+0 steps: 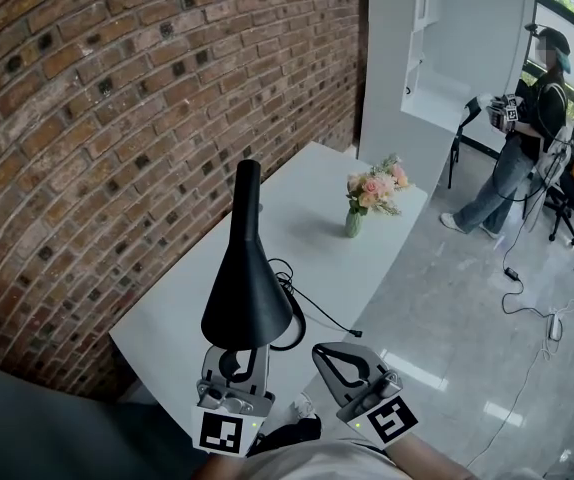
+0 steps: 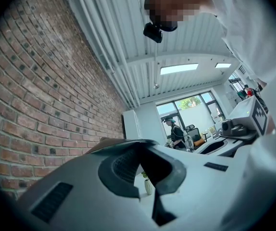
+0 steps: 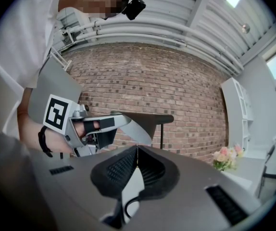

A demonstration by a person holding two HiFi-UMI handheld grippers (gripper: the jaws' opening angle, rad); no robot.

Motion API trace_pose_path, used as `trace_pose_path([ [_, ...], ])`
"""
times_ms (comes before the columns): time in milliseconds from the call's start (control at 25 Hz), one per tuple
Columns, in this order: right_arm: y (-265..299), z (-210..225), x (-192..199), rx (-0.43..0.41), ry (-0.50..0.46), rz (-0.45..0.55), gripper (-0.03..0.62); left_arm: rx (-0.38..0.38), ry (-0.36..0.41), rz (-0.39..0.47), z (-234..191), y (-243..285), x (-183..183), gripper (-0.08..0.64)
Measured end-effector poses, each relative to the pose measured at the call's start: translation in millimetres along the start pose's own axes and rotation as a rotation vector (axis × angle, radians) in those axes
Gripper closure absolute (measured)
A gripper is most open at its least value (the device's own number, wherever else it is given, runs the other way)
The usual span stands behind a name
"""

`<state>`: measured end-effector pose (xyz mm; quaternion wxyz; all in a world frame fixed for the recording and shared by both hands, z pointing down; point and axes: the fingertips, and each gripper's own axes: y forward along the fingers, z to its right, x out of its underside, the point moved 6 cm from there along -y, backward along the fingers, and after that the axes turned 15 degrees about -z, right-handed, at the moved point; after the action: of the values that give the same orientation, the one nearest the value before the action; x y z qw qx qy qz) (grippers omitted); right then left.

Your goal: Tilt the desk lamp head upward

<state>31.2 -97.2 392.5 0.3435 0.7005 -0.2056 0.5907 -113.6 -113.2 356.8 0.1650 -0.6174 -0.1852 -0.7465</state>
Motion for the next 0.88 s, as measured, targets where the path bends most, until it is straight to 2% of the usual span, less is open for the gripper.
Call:
trace_pose_path([
  [880,0.8,-5.1,-3.1,0.006,-0.007,0.005,0.574,0.006,-0.006,0.014,-3.5,-4.9,-4.0,0.552],
])
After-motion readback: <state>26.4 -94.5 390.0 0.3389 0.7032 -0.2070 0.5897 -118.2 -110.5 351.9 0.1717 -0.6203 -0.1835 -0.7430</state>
